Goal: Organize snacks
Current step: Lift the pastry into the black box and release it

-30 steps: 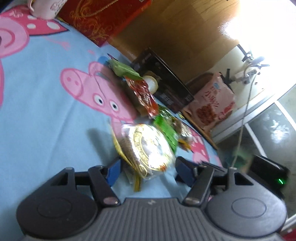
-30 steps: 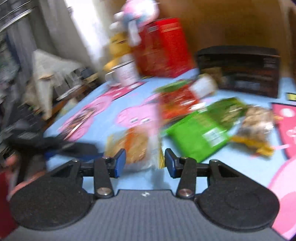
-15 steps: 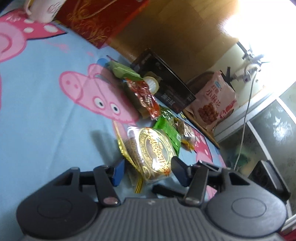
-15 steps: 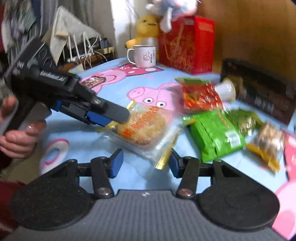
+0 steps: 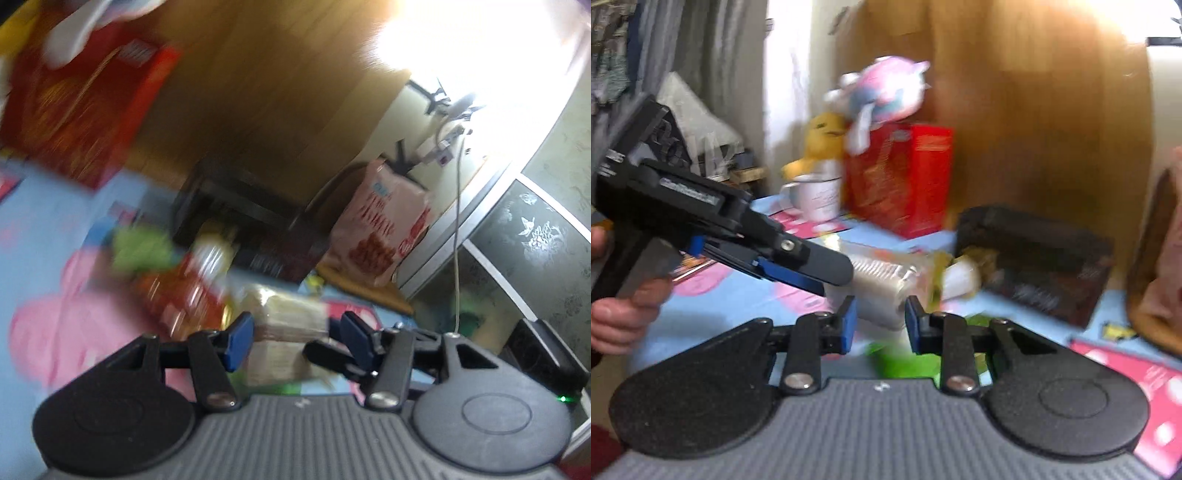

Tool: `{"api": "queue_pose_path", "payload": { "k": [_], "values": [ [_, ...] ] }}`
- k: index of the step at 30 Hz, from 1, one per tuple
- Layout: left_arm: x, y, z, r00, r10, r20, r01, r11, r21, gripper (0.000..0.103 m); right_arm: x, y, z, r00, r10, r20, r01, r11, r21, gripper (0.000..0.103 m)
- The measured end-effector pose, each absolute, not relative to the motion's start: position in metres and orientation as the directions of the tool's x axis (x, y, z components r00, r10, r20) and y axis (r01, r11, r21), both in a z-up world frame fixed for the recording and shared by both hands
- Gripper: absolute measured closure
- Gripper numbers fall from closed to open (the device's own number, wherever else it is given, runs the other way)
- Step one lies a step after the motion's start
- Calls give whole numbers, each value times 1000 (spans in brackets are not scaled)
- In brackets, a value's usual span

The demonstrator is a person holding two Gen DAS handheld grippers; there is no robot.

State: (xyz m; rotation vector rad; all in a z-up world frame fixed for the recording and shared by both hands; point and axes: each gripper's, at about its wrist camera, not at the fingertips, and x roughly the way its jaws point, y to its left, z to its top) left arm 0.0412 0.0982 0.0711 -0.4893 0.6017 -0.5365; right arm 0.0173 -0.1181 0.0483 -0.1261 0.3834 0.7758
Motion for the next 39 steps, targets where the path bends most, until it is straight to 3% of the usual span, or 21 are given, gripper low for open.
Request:
{"api": "queue_pose_path", "payload": {
  "k": [1, 2, 5, 8, 12, 14, 15, 21, 23, 27, 29, 39],
  "values": [
    [51, 93, 76, 686, -624, -373, 359, 737, -573, 53, 26, -122, 50, 652, 657, -378, -694, 718, 51, 75],
    [62, 87, 79, 657, -668, -349, 396, 700, -594, 53, 38, -127, 52, 635, 673, -379, -698, 710, 93, 94],
    [86, 70, 87, 663, -654, -364, 397, 720, -569, 53, 63, -129, 53, 652, 644, -400, -660, 742, 118, 97],
    [87, 78, 82, 677, -646, -352, 387, 720, -577, 52, 72, -141, 47, 640, 646, -416, -645, 746, 166, 91],
    [87, 101, 58, 684, -603, -411, 291, 742, -604, 48, 71, -161, 30, 613, 644, -457, -627, 749, 215, 85],
    [94, 106, 50, 666, -607, -433, 266, 736, -623, 48, 65, -165, 20, 591, 653, -474, -624, 742, 245, 58],
    [97, 105, 48, 659, -608, -443, 262, 737, -622, 48, 64, -163, 15, 579, 656, -484, -628, 738, 248, 55],
    [113, 73, 39, 624, -575, -529, 291, 799, -526, 47, 64, -137, 7, 591, 608, -531, -662, 741, 113, 53],
    [113, 66, 31, 624, -541, -564, 281, 829, -483, 46, 69, -133, 5, 598, 591, -541, -655, 750, 95, 48],
    [110, 63, 22, 601, -577, -554, 294, 803, -518, 46, 81, -138, -1, 572, 628, -528, -643, 743, 188, 48],
    [107, 63, 26, 606, -588, -536, 298, 792, -533, 46, 77, -140, -1, 570, 636, -521, -641, 740, 203, 55],
    [148, 56, 87, 700, -579, -418, 357, 791, -497, 44, 96, -148, 53, 716, 622, -316, -626, 773, 103, 57]
  ]
}}
